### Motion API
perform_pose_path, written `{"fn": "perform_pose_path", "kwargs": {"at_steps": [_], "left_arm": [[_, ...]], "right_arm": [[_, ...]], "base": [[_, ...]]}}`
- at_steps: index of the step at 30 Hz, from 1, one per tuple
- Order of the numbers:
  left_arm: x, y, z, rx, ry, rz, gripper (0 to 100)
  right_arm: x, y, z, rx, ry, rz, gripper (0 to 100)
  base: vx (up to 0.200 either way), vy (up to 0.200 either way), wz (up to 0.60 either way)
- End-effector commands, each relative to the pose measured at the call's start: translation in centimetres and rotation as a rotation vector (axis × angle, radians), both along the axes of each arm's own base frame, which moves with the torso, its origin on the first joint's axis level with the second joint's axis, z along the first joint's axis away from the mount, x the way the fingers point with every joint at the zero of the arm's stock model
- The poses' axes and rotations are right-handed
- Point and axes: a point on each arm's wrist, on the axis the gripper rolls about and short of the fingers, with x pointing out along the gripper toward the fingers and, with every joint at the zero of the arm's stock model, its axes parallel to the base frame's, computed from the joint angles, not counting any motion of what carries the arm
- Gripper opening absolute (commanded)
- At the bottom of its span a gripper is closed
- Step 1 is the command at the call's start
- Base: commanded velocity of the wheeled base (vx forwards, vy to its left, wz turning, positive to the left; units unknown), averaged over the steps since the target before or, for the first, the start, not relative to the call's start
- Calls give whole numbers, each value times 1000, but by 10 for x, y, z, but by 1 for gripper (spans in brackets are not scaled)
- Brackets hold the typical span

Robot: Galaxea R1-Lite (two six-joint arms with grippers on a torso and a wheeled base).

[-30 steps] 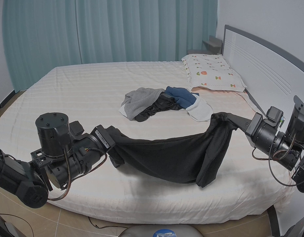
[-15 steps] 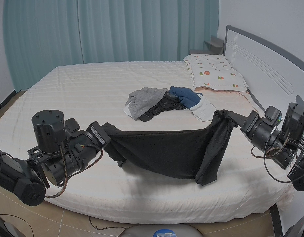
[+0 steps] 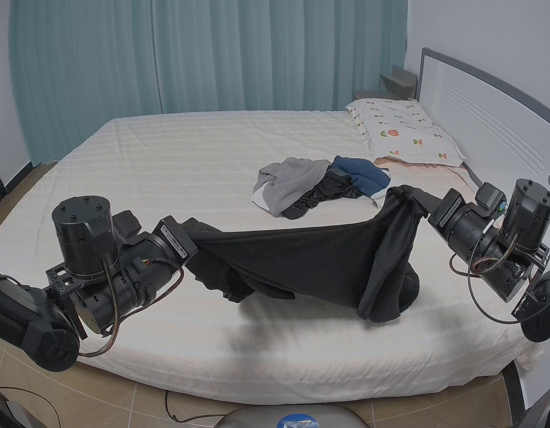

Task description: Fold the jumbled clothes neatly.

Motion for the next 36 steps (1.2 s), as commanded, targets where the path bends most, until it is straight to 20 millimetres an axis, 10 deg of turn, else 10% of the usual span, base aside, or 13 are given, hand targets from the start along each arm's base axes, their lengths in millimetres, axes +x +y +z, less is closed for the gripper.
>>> {"fn": "perform_pose_path", "kwargs": {"at_steps": [1,36], "left_arm": [[0,0,1,-3,-4,1,0],[-1,1,3,-4,-9,-2,0]], "right_arm": [[1,1,1,15,-26,6,0],[9,11,-3,95,7,28,0]], "base": [[0,200,0],[0,200,0]]}}
